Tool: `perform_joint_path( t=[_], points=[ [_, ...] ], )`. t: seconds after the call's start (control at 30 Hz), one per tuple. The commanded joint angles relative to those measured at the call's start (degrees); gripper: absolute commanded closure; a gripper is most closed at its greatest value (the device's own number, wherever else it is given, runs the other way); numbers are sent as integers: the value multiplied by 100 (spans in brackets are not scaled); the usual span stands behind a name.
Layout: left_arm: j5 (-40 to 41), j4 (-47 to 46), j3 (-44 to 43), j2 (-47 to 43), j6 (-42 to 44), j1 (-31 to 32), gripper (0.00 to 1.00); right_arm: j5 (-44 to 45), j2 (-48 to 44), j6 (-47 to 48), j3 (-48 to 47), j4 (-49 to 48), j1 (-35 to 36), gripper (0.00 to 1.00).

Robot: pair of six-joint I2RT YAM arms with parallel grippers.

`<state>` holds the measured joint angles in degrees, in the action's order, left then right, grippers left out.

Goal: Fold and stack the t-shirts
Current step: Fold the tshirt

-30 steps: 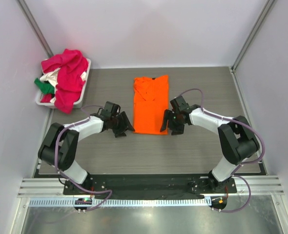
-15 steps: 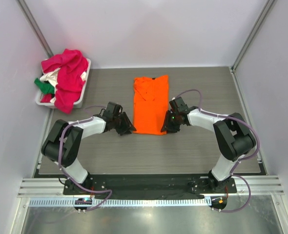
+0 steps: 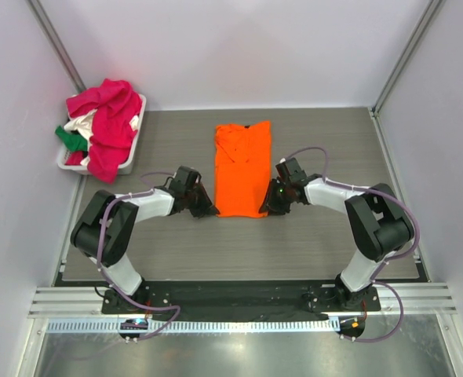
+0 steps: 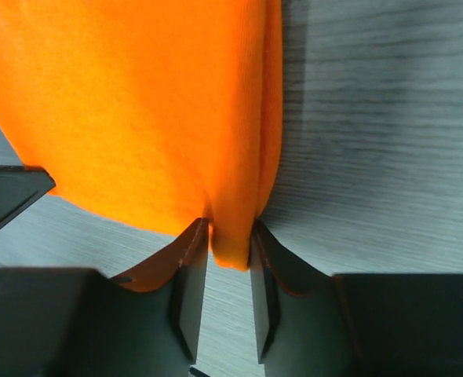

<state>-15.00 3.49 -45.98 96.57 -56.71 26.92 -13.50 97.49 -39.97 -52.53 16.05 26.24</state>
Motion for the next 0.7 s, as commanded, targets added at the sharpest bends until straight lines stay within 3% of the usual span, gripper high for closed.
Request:
perform_joint_path(
  t=[0.0,0.2,0.5,0.67],
  points=[
    [85,-50,124,-77,-24,42,100,75,-204,-55,243,196,-14,65],
    [77,-59,159,-86,-42,86,100,163,-284,-90,428,196,-14,66],
    [129,134,150,-288,-51,112,100,190,-204,-134,393,161,-14,98],
    [339,731,133,-832,-86,200,100,189,-659,-117,323,529,-5,99]
  ],
)
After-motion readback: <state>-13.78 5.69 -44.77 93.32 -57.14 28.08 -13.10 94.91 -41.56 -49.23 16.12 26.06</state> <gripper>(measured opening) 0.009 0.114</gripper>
